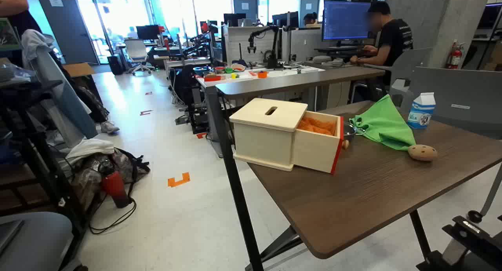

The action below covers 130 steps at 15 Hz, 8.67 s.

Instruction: Close the drawer

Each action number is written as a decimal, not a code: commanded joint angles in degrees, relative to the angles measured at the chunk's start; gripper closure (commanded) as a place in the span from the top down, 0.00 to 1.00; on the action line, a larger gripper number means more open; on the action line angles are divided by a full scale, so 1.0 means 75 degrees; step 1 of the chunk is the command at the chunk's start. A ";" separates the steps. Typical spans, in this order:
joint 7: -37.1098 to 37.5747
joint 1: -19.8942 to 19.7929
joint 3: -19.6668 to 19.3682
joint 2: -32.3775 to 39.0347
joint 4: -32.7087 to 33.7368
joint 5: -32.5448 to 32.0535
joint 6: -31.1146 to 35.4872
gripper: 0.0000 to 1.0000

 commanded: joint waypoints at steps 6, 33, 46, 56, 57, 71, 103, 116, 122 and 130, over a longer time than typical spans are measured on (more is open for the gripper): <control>0.0023 0.0065 -0.0056 0.0006 0.0015 -0.0026 -0.0013 1.00; -0.1594 0.0415 -0.0137 0.3294 -0.1080 -0.3245 0.3190 1.00; -0.4398 0.0712 -0.0246 0.4125 -0.2888 -0.1979 0.9796 1.00; -0.4807 0.0601 -0.0055 0.4831 -0.2870 -0.1464 1.0524 1.00; -0.4807 0.0602 -0.0055 0.4831 -0.2865 -0.1462 1.0524 1.00; -0.4133 0.0265 0.0896 0.6841 -0.0907 -0.0905 1.0589 1.00; -0.4630 -0.0891 0.3248 0.9452 0.2457 -0.0733 1.0098 1.00; -0.4515 -0.1105 0.2983 0.8647 0.1706 -0.0680 0.9791 1.00; -0.2914 0.0000 0.1320 0.6798 0.0918 -0.0244 0.9492 1.00; -0.1810 0.1218 0.0206 0.4531 0.0904 -0.0338 0.5155 1.00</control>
